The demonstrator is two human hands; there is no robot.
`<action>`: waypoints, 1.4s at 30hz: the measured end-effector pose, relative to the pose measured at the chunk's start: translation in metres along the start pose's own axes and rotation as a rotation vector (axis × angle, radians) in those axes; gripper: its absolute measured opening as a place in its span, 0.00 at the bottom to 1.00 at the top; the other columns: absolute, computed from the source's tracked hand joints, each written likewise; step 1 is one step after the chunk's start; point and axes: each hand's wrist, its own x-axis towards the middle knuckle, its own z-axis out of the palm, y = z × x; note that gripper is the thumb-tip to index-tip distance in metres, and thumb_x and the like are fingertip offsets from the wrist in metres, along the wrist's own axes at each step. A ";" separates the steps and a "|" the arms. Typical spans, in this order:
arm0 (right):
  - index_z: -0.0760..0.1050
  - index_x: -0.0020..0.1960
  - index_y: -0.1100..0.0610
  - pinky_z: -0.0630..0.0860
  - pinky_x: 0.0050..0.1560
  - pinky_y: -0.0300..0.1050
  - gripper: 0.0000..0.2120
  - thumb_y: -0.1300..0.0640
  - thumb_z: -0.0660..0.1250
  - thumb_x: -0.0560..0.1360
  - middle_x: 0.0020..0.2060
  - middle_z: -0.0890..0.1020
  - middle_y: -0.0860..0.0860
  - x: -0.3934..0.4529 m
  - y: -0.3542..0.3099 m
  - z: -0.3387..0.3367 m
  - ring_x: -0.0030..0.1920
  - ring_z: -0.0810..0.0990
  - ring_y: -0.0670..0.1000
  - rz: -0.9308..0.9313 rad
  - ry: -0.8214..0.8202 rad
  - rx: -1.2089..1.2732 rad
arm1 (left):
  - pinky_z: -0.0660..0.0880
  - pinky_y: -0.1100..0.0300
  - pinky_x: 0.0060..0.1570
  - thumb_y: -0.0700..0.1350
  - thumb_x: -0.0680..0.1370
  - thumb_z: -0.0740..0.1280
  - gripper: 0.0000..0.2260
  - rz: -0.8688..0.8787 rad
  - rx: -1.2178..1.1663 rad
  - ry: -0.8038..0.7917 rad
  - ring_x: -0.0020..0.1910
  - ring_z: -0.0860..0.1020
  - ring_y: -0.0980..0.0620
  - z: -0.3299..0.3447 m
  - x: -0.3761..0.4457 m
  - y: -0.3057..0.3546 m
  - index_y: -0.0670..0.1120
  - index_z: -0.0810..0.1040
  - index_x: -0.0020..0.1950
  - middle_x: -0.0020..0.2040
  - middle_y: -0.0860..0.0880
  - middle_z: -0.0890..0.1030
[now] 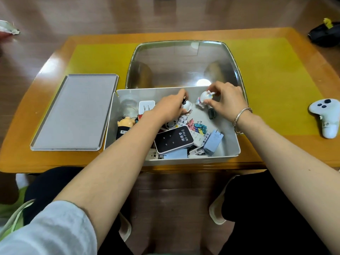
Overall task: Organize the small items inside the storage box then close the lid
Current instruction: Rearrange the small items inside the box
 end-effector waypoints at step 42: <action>0.79 0.54 0.52 0.62 0.55 0.51 0.10 0.53 0.67 0.74 0.50 0.77 0.54 0.005 -0.008 0.006 0.57 0.70 0.57 -0.038 -0.034 -0.273 | 0.76 0.51 0.47 0.47 0.76 0.70 0.14 -0.060 -0.102 0.150 0.48 0.77 0.41 0.014 -0.001 0.009 0.47 0.73 0.59 0.50 0.43 0.80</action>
